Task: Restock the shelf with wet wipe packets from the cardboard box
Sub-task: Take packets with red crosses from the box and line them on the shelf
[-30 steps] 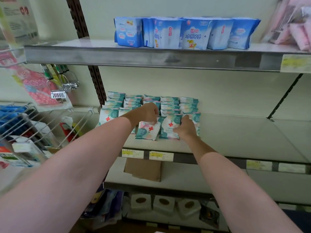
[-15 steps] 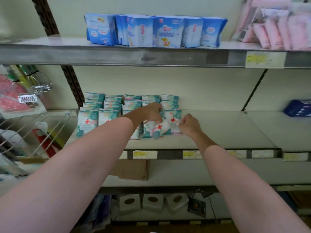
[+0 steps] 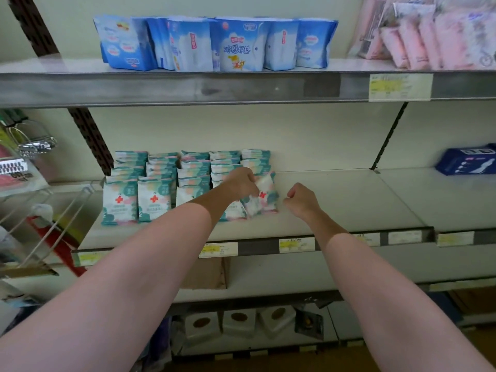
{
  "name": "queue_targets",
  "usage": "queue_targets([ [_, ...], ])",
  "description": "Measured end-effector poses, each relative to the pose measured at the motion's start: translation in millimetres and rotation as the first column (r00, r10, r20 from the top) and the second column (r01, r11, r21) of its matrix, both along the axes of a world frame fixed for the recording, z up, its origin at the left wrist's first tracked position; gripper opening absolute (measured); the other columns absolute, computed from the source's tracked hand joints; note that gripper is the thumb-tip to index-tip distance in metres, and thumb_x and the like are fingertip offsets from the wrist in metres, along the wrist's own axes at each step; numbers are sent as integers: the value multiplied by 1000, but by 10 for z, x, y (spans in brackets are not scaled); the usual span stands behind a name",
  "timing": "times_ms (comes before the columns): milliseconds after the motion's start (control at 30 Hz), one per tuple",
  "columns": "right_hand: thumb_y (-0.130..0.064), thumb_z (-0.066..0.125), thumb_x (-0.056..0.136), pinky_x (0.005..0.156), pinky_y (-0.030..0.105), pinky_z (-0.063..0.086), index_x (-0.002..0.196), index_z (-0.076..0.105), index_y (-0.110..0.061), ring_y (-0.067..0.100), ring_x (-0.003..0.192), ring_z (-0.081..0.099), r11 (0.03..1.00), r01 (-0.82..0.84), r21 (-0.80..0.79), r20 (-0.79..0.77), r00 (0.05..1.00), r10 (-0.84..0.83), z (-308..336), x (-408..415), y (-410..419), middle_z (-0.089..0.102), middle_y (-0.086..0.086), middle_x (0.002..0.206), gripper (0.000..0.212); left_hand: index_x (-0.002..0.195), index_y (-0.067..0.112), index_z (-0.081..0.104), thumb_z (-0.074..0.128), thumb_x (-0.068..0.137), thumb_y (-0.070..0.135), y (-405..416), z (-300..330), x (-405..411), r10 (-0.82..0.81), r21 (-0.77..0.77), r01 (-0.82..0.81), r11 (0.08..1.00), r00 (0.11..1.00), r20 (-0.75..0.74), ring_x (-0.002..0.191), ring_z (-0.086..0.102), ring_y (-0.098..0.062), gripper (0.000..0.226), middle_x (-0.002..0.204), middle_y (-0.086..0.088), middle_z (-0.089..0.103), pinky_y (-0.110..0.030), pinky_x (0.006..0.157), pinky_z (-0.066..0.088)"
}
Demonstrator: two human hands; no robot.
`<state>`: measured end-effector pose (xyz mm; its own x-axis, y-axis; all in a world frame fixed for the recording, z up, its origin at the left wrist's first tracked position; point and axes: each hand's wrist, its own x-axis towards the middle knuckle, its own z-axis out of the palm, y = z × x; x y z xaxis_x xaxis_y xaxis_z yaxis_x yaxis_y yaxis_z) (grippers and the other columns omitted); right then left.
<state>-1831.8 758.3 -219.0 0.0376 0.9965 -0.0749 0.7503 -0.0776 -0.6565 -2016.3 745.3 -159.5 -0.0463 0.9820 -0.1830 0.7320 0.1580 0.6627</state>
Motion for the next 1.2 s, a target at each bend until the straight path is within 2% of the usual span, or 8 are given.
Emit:
queue_targets([
  [133,-10,59,90,73,29,42,111,56,-8,21,94,55,1000,-13,2,-10,1000,13,-20,-42,8,59,7,109,21,118,12,44,73,80,4,-19,-137,-23,123,-24,-121,992,988,93,78,54,-22,49,95,-8,52,-33,57,50],
  [300,-10,60,89,72,29,42,110,57,-8,22,94,55,1000,-28,-8,-16,999,28,-73,-104,23,61,9,110,21,147,33,22,65,82,-5,-40,-256,53,-47,59,56,997,989,-137,59,56,-21,87,78,-8,55,-29,45,45],
  [467,-10,62,90,71,29,43,112,57,-8,20,92,55,999,-31,-13,4,1000,31,-72,-138,27,61,9,109,22,136,26,36,62,86,2,-16,-206,89,-95,48,119,992,933,-347,67,58,-22,61,80,-5,55,-31,51,47],
  [633,-11,63,89,69,28,42,106,56,-9,19,89,55,999,-38,-6,-8,999,38,-89,-137,21,61,8,107,19,131,20,31,71,86,20,-51,-238,88,11,107,43,993,890,-456,62,52,-17,60,79,-2,55,-29,46,35],
  [767,-19,68,89,70,29,44,105,55,-10,18,87,54,999,-49,-12,-11,999,49,-90,-140,-1,61,7,104,23,136,18,34,68,88,44,-70,-374,133,10,122,63,991,854,-520,95,60,-28,65,120,-11,53,-35,64,43],
  [900,-21,68,89,70,28,43,105,54,-11,19,90,55,999,-32,-18,-8,999,32,-97,-136,-28,61,7,106,24,138,21,39,67,89,41,-65,-391,174,-22,141,128,982,812,-584,108,58,-32,60,148,-14,30,-39,74,48],
  [1100,-20,66,93,71,28,41,110,55,-10,19,91,53,1000,-21,-3,32,999,21,-56,-153,-91,61,9,111,23,140,21,38,64,88,16,-142,-324,142,-48,159,190,969,773,-632,116,50,-32,59,142,-13,35,-38,80,45],
  [1200,-19,64,94,59,25,38,110,55,-8,18,88,54,999,-21,27,27,999,20,11,-221,-174,61,10,111,22,141,19,37,63,88,16,-279,-268,42,-60,150,199,968,768,-637,118,49,-34,59,144,-13,34,-43,87,45],
])
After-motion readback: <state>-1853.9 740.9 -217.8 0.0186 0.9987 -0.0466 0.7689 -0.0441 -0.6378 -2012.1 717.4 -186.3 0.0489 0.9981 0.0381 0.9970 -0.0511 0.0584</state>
